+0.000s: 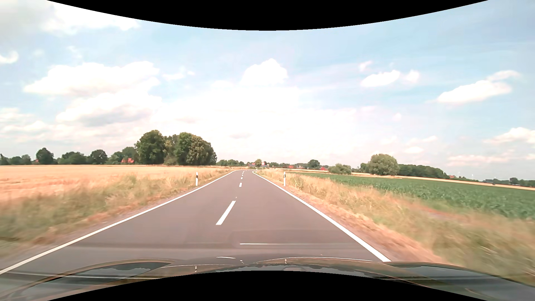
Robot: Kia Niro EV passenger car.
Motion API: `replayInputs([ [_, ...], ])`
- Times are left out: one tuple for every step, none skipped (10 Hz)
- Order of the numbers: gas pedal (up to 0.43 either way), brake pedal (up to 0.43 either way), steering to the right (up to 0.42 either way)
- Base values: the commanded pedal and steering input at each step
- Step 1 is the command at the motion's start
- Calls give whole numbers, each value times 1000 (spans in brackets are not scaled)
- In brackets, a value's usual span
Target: Follow the waypoints while adhering to traffic rules and regulations
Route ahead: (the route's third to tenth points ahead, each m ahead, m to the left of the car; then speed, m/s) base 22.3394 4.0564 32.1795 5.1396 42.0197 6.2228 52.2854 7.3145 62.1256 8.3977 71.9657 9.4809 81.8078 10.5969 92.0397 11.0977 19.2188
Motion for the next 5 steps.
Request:
replayInputs([
  [0, 0, -30],
  [0, 0, -30],
  [0, 0, -30],
  [0, 0, -30],
  [0, 0, -30],
])
